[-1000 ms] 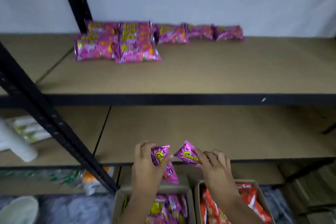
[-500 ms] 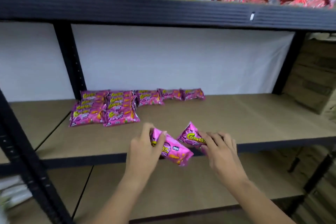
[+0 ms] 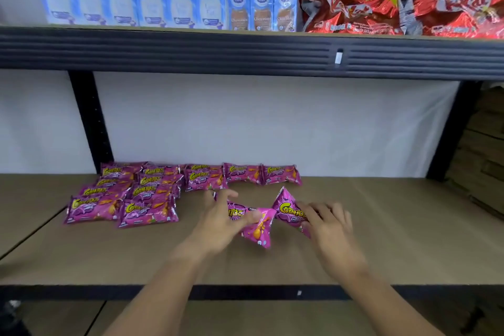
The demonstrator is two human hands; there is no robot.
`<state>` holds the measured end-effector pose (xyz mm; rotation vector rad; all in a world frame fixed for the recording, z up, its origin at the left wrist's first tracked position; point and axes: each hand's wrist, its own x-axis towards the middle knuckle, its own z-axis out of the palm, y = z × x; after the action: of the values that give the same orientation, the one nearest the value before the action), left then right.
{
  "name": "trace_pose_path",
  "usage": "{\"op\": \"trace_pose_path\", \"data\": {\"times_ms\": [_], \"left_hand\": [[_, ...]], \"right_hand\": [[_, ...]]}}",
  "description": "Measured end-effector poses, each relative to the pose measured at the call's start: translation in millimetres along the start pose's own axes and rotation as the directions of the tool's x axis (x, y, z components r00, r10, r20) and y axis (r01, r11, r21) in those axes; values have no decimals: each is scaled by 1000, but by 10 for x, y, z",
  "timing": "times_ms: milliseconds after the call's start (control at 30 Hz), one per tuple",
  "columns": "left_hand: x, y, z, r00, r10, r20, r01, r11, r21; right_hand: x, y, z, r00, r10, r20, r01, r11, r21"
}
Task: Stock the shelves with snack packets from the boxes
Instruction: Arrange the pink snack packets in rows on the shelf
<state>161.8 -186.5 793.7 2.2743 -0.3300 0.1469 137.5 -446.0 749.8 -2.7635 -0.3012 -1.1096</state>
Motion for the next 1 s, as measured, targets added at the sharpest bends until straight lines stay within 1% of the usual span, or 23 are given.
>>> {"op": "trace_pose_path", "data": {"times_ms": [67,133,200,267,300,367,400,433,500,600,667,733,900,1000], "left_hand": [[116,-33,40,998,-14,62,13,1000,14],[271,-110,106,997,33,65,-32,999,-18],[433,-191,210,992,107,-60,-110,993,-43],[614,-271,307,963,178,-202,-185,983,-14],[706,-307,341,947,207,-244,-210,978,13],[903,-396,386,911,252,-326,-228,967,110],[1007,-449,399,882,300,-363,-226,946,232],[1097,-490,398,866,347,-361,-213,908,362],[1245,-546,393,864,403,-302,-194,820,538],[1477,-619,395,854,472,-218,-219,708,672],[1641,-691,420,848,499,-176,-249,669,701],[1776,-756,459,841,520,-149,-291,667,686],[2017,-902,495,892,451,-10,-334,674,659],[2145,-917,529,890,454,44,-359,638,681]], "right_hand": [[76,125,62,1000,2,19,-2,1000,5],[162,236,128,999,5,51,-4,1000,-13],[252,320,209,996,27,81,-24,999,-35],[345,369,297,996,48,77,-45,998,-47],[386,385,344,996,54,64,-51,997,-50],[464,414,437,998,44,40,-42,998,-48],[512,430,483,999,37,37,-35,998,-50],[567,447,526,999,35,40,-33,998,-48],[681,476,627,998,46,47,-44,998,-43],[863,513,798,995,59,80,-54,997,-59],[987,539,908,994,39,100,-33,997,-68],[1093,552,1014,992,12,122,-3,997,-71],[1300,577,1289,985,14,172,-11,1000,-21],[1384,561,1412,980,12,199,-6,999,-32]]}}
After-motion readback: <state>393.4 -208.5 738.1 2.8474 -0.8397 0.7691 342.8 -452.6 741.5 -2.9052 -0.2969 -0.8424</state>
